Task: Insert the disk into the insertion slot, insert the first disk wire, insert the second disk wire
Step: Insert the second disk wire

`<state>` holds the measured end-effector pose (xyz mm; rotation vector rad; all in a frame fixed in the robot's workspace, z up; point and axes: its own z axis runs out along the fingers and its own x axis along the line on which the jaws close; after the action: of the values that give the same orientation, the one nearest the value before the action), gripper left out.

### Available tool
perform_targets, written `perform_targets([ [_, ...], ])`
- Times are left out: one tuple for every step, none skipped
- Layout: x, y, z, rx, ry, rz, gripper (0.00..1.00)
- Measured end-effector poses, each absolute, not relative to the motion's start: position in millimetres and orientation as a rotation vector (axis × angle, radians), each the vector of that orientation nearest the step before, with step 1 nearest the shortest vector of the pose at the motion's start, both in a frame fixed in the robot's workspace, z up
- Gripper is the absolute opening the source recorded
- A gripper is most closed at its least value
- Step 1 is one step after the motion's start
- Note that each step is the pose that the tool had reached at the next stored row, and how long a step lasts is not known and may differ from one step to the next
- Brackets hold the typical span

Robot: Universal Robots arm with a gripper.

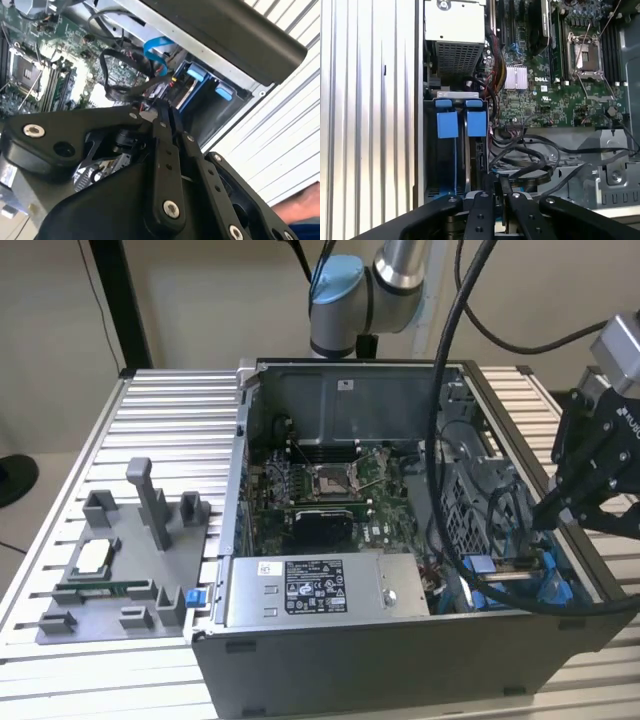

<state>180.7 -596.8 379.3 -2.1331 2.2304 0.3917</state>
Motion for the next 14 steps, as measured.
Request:
perform_targets([
  [178, -597, 381, -2.132, 2.229, 0.39, 0.0],
  [174, -597, 382, -2.132, 2.228, 0.388, 0.0],
  [170, -597, 382, -2.131, 2.226, 0.384, 0.0],
  [165, -597, 382, -2.13, 2.224, 0.38, 0.0],
  [161, -597, 382, -2.128, 2.222, 0.374, 0.0],
  [156, -597, 382, -2.127, 2.219, 0.368, 0.0],
  [153, -597, 382, -2.125, 2.216, 0.361, 0.0],
  [150, -597, 382, -2.122, 2.21, 0.348, 0.0],
  [148, -597, 382, -2.118, 2.203, 0.33, 0.0],
  [147, -597, 382, -2.114, 2.195, 0.309, 0.0],
  [145, -597, 382, -2.109, 2.187, 0.288, 0.0],
  [144, -597, 381, -2.105, 2.178, 0.268, 0.0],
  [142, -597, 381, -2.1, 2.17, 0.248, 0.0],
  [139, -597, 381, -2.096, 2.163, 0.231, 0.0],
])
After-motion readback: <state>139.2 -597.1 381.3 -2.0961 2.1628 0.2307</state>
